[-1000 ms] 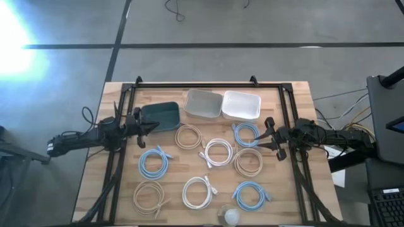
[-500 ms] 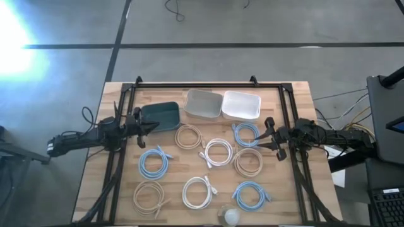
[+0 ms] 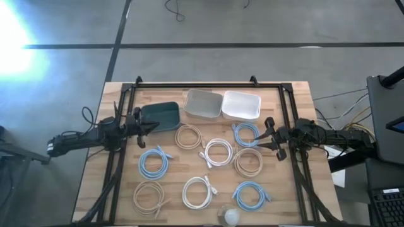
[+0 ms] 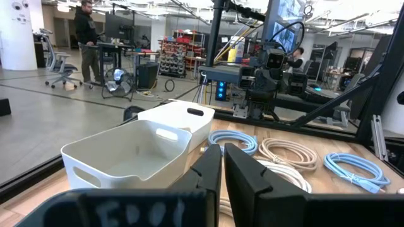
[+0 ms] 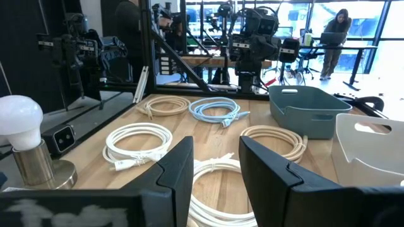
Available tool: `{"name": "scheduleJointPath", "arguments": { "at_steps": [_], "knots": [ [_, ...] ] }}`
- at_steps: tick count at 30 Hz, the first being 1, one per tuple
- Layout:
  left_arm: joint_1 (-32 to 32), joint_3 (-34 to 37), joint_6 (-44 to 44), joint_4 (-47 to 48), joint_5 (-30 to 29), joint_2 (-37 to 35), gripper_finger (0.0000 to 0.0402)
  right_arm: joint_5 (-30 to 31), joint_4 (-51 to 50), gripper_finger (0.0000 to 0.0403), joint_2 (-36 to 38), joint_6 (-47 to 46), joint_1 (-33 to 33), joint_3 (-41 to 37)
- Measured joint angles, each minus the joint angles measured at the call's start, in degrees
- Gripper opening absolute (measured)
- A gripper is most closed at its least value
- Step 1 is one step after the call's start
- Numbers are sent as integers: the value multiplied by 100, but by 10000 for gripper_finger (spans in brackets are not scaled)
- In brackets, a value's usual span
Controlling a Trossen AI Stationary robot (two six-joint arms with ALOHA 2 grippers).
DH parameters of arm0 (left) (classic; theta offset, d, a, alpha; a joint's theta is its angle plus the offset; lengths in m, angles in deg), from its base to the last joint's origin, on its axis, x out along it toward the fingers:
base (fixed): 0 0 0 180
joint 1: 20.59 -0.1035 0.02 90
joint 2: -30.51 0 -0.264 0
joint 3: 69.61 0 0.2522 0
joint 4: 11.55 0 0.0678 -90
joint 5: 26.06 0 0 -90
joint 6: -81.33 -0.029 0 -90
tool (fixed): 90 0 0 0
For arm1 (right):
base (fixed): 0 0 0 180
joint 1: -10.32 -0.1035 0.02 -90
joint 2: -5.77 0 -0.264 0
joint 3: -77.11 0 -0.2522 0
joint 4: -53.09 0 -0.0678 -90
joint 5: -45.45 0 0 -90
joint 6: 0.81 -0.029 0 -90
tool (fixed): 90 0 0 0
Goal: Pick & Place USB Port
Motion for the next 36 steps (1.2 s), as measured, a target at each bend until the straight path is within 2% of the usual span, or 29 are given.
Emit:
{"name": "scheduleJointPath", "arguments": {
  "at_steps": [33,36],
  "knots": [
    [1,0,2,2,0,-1,25,0,25,123,-1,20,-1,0],
    [0,0,1,-5,-1,-1,25,0,88,123,0,-184,-2,2]
  ]
}}
